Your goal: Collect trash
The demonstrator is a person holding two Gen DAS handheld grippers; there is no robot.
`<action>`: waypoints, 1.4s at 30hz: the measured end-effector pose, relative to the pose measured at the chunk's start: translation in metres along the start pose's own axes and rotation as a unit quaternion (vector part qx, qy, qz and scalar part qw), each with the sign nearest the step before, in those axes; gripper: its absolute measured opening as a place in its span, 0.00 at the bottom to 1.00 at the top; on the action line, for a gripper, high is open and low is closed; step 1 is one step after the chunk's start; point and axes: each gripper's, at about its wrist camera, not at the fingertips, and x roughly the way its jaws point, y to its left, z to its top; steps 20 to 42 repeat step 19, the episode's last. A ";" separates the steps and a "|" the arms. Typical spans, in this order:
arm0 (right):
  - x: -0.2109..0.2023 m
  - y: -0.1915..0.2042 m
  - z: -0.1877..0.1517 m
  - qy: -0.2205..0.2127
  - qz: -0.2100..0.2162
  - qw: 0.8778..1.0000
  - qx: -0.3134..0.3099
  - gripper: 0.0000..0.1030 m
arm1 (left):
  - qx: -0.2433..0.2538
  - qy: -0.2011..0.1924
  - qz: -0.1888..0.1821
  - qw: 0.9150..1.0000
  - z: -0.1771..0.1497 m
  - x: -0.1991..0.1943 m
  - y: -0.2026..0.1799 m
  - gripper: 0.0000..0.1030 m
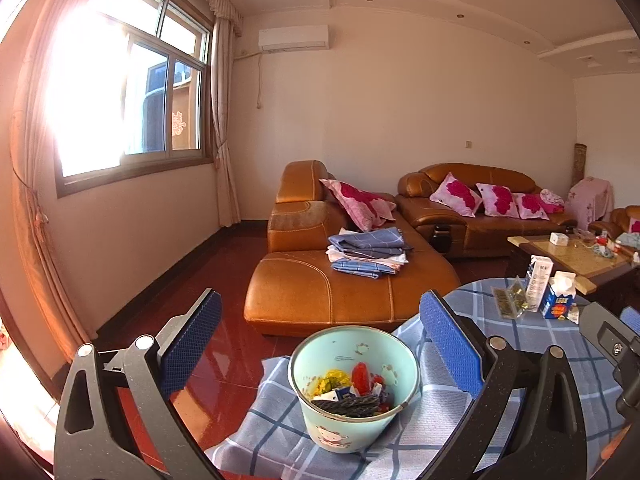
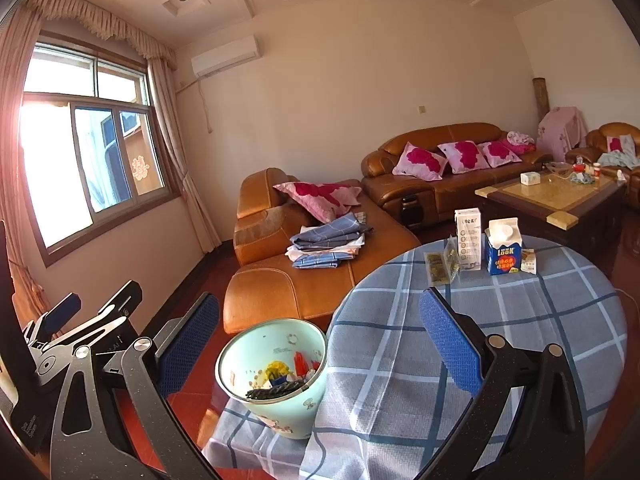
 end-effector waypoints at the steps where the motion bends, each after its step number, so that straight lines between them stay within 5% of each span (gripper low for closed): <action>1: 0.000 0.000 0.000 0.000 0.000 1.000 0.000 0.95 | 0.001 0.005 -0.006 1.000 0.000 0.001 -0.001 0.94; 42: 0.004 -0.006 -0.003 0.006 -0.009 1.000 0.006 0.95 | 0.006 0.020 -0.009 1.000 -0.005 0.012 -0.008 0.94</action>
